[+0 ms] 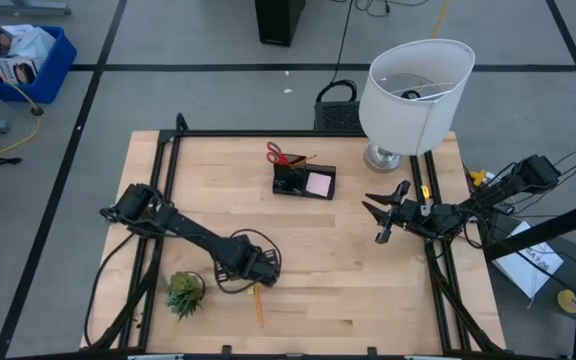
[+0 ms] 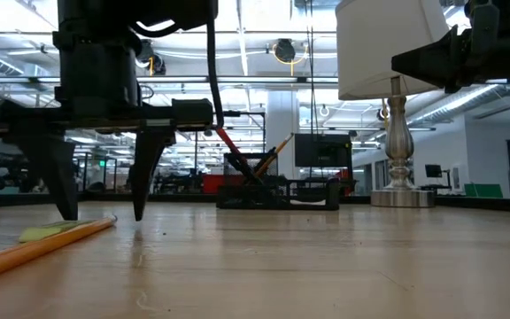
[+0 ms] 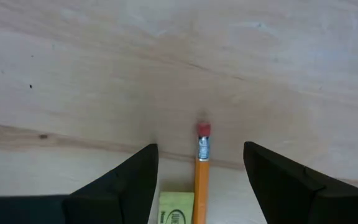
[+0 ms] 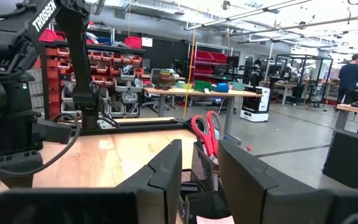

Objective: Pick and place office supplies into organizer
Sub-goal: Put the yellow pencil into the desk organizer

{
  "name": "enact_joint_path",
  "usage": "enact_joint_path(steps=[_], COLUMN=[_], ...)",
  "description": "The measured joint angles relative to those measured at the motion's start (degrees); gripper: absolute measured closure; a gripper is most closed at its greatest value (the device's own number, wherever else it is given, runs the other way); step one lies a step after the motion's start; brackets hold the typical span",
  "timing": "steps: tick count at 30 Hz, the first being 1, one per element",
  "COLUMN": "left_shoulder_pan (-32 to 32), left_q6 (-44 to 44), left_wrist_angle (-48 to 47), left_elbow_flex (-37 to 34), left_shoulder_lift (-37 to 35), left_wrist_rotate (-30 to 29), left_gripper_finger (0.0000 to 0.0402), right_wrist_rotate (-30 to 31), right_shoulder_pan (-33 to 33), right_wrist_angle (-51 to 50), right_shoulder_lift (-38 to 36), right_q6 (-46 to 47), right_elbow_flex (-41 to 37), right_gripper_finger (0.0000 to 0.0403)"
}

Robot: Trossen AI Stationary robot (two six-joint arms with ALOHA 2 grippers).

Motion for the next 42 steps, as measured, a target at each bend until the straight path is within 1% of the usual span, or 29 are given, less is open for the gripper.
enact_joint_path(steps=[4, 10, 16, 20, 42], left_shoulder_pan=[-0.01, 0.30, 1.37, 2.44, 1.95], left_q6=[0.44, 0.55, 0.66, 2.82, 1.94], left_wrist_angle=[-0.07, -1.45, -1.76, -1.22, -0.32], left_elbow_flex=[0.00, 0.00, 0.24, 0.28, 0.07], left_shoulder_lift=[0.00, 0.00, 1.16, 1.90, 2.23], left_wrist_rotate=[0.17, 2.76, 3.99, 4.60, 3.76], left_gripper_finger=[0.0158, 0.0158, 0.0158, 0.0158, 0.0158], right_wrist_rotate=[0.02, 0.02, 0.02, 0.00, 0.00], right_shoulder_pan=[0.00, 0.02, 0.01, 0.02, 0.01], right_wrist_angle=[-0.01, -0.02, -0.04, -0.04, -0.02], right_shoulder_lift=[0.02, 0.02, 0.02, 0.00, 0.00], right_q6=[0.00, 0.00, 0.00, 0.00, -0.01], right_elbow_flex=[0.00, 0.00, 0.00, 0.00, -0.01], right_gripper_finger=[0.0303, 0.0303, 0.0303, 0.0303, 0.0303])
